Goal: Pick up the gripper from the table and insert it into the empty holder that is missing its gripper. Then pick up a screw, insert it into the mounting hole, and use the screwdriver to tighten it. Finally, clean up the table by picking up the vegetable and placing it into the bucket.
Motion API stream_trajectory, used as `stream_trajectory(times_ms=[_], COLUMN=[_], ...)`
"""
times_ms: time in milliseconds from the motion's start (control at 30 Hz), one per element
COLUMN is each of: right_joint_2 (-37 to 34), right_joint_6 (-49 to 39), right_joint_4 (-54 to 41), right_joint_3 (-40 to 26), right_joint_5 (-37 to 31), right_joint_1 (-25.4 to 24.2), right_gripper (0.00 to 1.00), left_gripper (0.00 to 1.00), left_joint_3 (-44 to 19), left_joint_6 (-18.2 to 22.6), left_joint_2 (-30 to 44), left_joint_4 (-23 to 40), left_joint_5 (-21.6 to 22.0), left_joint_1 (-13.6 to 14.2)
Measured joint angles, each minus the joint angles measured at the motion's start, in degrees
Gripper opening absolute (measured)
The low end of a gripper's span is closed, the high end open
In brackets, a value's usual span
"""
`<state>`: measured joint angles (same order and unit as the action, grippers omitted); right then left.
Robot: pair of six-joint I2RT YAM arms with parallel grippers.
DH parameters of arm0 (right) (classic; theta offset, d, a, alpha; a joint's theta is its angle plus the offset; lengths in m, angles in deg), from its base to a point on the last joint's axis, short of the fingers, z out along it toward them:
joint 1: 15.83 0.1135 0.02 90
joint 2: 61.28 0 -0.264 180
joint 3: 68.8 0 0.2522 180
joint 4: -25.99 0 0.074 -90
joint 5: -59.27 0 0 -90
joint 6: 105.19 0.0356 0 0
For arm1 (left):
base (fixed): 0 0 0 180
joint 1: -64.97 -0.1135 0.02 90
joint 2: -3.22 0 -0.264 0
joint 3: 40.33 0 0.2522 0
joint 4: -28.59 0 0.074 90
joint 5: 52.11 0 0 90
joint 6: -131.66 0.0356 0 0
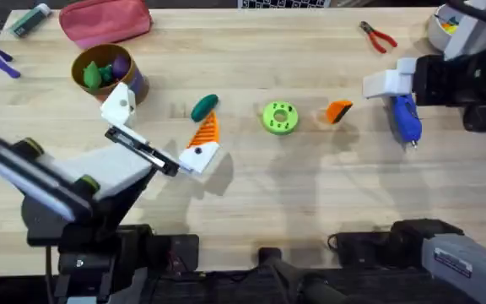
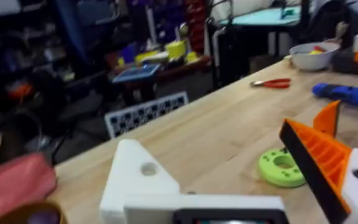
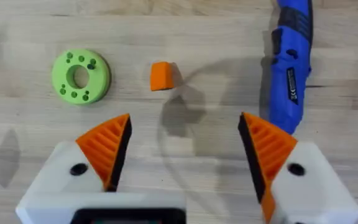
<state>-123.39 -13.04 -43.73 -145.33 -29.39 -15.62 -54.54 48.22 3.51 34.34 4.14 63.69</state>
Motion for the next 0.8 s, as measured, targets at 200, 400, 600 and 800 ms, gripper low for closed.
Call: stream_trajectory(times_ms=[200, 400, 600, 800], right_joint_2=[0.0, 0.0, 0.0, 0.0], right_joint_6=[0.0, 0.0, 0.0, 0.0], right_joint_4=[0.0, 0.0, 0.0, 0.0], right_joint_3=[0.0, 0.0, 0.0, 0.0], right_joint_5=[0.0, 0.0, 0.0, 0.0], right_joint_1=[0.0, 0.0, 0.0, 0.0], right_gripper=[0.994, 0.994, 0.994, 0.994], left_gripper=[0.988, 0.987, 0.987, 0.986], left_joint_3=[0.0, 0.0, 0.0, 0.0], left_joint_6=[0.0, -0.6, -8.0, -11.5], left_joint_2=[0.0, 0.0, 0.0, 0.0], left_joint_4=[-3.8, -3.1, 1.7, 7.3], left_joint_5=[-10.9, -24.4, -30.2, -31.4], left_joint_1=[0.0, 0.0, 0.0, 0.0])
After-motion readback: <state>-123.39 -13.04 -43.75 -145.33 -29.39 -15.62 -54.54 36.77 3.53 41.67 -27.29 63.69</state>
